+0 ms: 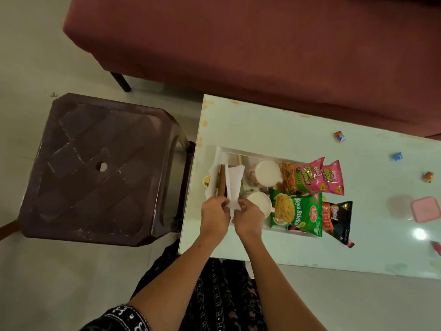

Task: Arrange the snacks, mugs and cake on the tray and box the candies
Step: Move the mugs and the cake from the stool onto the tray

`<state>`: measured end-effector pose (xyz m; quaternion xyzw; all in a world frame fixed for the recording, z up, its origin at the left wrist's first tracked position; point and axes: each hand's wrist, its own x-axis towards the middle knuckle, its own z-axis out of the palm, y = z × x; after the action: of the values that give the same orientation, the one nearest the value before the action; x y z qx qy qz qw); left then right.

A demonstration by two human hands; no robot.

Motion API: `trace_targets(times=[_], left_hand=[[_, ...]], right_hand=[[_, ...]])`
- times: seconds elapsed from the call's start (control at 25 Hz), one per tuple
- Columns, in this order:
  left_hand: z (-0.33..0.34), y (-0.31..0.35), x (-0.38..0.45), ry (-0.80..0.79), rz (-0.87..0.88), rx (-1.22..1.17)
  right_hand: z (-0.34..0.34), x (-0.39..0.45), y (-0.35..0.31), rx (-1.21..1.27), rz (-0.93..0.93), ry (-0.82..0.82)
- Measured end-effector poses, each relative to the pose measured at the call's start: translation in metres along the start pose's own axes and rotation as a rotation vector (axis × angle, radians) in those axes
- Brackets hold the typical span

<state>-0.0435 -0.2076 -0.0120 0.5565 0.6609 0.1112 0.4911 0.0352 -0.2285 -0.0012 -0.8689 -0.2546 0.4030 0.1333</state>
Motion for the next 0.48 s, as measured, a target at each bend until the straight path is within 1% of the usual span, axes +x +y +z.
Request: trace_targets(times=[0.08,0.16,0.28,0.4,0.48], left_hand=[[0.005,0.001,0.004,0.017,0.009,-0.008],[0.009,0.000,0.009,0.041,-0.011,-0.010],[0.014,-0.005,0.010,0.053,-0.076,-0.001],[0.018,-0.012,0.004,0.031,-0.132,0.013],[0.020,-0.015,-0.002,0.019,-0.146,0.017]], right_hand=[[0.004,0.005,0.001,-0.010,-0.027,0.034],[0.009,0.009,0.001,-0.031,-0.015,0.049],[0.015,0.013,0.004,-0.092,0.009,-0.004],[0.014,0.012,0.009,-0.154,-0.029,-0.057],[0.006,0.009,0.011,-0.163,-0.079,-0.057]])
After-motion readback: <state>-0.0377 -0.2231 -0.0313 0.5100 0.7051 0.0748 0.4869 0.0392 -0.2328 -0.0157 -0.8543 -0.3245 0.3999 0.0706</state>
